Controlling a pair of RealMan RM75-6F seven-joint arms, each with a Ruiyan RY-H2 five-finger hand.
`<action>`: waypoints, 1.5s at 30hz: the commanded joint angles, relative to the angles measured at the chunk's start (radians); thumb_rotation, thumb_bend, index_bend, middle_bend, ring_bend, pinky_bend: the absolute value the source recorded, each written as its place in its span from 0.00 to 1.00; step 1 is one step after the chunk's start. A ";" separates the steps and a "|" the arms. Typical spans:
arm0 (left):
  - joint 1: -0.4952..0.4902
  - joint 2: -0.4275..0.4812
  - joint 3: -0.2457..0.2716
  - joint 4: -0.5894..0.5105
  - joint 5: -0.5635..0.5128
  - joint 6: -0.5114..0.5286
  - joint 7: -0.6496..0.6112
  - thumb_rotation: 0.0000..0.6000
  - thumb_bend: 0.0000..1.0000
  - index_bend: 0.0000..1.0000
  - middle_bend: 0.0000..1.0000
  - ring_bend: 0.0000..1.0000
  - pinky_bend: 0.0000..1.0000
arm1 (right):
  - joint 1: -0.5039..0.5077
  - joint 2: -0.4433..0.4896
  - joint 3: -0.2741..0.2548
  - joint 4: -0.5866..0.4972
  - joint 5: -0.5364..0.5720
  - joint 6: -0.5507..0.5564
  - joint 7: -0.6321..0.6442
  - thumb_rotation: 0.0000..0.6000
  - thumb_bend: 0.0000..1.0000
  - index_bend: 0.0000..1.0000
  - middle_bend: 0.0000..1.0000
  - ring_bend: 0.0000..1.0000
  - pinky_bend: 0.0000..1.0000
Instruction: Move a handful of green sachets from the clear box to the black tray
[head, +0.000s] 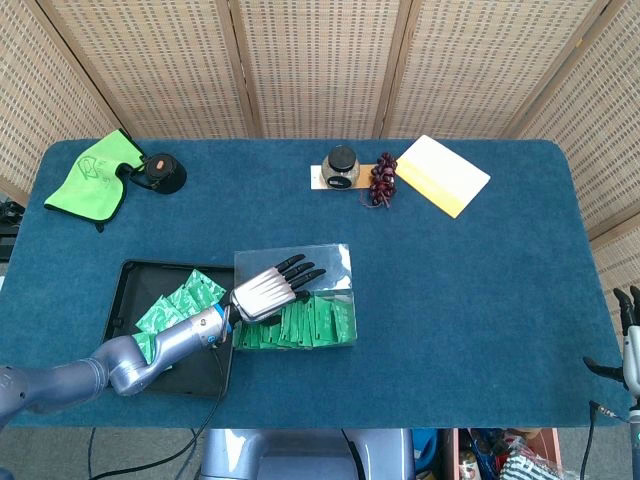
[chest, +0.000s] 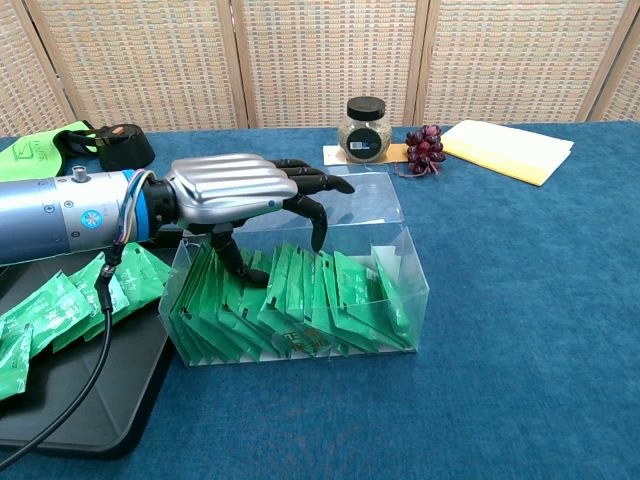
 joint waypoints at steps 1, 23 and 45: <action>-0.006 -0.012 -0.005 0.010 -0.003 -0.001 0.018 1.00 0.27 0.38 0.00 0.00 0.00 | 0.001 0.000 0.000 0.000 0.001 -0.002 0.001 1.00 0.00 0.00 0.00 0.00 0.00; -0.057 -0.063 -0.041 0.003 -0.052 -0.046 0.071 1.00 0.27 0.38 0.00 0.00 0.00 | 0.004 0.001 0.002 0.006 0.011 -0.014 0.010 1.00 0.00 0.00 0.00 0.00 0.00; -0.064 -0.053 -0.039 -0.048 -0.063 -0.030 0.074 1.00 0.27 0.52 0.00 0.00 0.00 | 0.006 0.002 0.000 0.007 0.012 -0.019 0.015 1.00 0.00 0.00 0.00 0.00 0.00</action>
